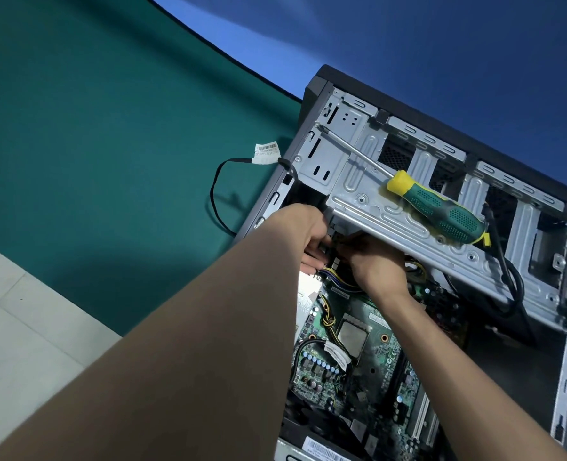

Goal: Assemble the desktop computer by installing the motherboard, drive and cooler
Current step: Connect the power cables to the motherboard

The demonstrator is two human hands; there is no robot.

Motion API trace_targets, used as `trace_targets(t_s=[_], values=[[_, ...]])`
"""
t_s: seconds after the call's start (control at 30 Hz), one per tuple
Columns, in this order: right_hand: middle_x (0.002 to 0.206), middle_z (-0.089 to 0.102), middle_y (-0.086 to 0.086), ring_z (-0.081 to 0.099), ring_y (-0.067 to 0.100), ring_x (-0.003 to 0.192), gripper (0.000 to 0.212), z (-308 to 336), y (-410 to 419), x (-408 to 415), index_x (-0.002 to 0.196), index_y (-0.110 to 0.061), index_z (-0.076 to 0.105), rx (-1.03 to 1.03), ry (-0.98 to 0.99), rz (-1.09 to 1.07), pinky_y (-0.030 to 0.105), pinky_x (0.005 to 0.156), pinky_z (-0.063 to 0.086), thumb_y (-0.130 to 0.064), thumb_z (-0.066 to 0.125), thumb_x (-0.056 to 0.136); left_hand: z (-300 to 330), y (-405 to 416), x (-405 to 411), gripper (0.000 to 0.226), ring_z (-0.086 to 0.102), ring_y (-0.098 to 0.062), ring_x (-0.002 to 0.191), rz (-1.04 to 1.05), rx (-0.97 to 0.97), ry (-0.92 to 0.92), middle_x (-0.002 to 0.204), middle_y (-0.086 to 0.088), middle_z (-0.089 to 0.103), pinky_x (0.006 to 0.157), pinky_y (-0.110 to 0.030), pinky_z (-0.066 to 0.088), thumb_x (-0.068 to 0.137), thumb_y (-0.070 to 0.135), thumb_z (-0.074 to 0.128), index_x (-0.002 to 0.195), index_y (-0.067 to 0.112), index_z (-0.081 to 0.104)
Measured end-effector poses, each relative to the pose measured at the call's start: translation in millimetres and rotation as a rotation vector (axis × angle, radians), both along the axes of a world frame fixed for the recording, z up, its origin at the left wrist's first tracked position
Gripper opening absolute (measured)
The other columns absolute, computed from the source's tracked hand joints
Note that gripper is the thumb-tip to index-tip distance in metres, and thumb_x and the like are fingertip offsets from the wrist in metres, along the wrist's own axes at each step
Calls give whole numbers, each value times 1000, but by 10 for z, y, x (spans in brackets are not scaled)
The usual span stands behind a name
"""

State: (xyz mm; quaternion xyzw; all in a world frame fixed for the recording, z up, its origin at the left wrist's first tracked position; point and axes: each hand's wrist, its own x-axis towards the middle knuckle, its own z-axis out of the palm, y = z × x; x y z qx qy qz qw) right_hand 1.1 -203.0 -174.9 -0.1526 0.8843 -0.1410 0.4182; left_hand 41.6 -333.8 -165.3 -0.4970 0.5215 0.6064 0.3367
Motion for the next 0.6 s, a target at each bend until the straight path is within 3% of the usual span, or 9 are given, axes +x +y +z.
trace_targets(t_s=[0.07, 0.13, 0.27, 0.4, 0.6], values=[[115, 64, 18, 62, 28, 93, 32, -34, -11, 4, 114, 0, 64, -27, 120, 4, 19, 53, 34, -21, 44, 99, -11, -16, -3, 34, 57, -17, 61, 6, 12, 6, 87, -9, 64, 72, -34, 50, 100, 2, 33, 120, 11, 59], [98, 69, 20, 63, 35, 85, 25, -28, -44, 42, 102, 4, 67, -70, 200, -51, 29, 59, 37, -15, 52, 94, 10, -14, -7, 31, 56, -16, 60, 12, 11, 1, 80, -8, 62, 71, -32, 50, 101, 5, 34, 117, 11, 60], [87, 69, 22, 64, 36, 74, 18, -28, -65, 78, 95, 5, 68, -129, 242, -124, 30, 56, 41, -9, 58, 89, 19, -6, -20, 19, 54, -15, 59, 28, 33, -14, 74, -7, 58, 72, -31, 49, 101, 11, 39, 100, 7, 57], [85, 69, 21, 64, 34, 73, 19, -21, -107, 118, 92, 4, 69, -134, 244, -179, 30, 59, 44, -11, 60, 88, -24, -11, -35, 27, 53, -15, 57, 21, 28, -33, 73, -7, 57, 66, -31, 50, 102, 13, 40, 81, 6, 56], [81, 68, 17, 63, 33, 71, 16, 36, -163, 207, 87, -3, 70, -115, 325, -173, 32, 65, 49, -10, 56, 85, -47, 4, -46, 30, 52, -14, 57, 10, 11, -35, 74, -6, 56, 76, -30, 48, 100, 18, 44, 75, 4, 54]])
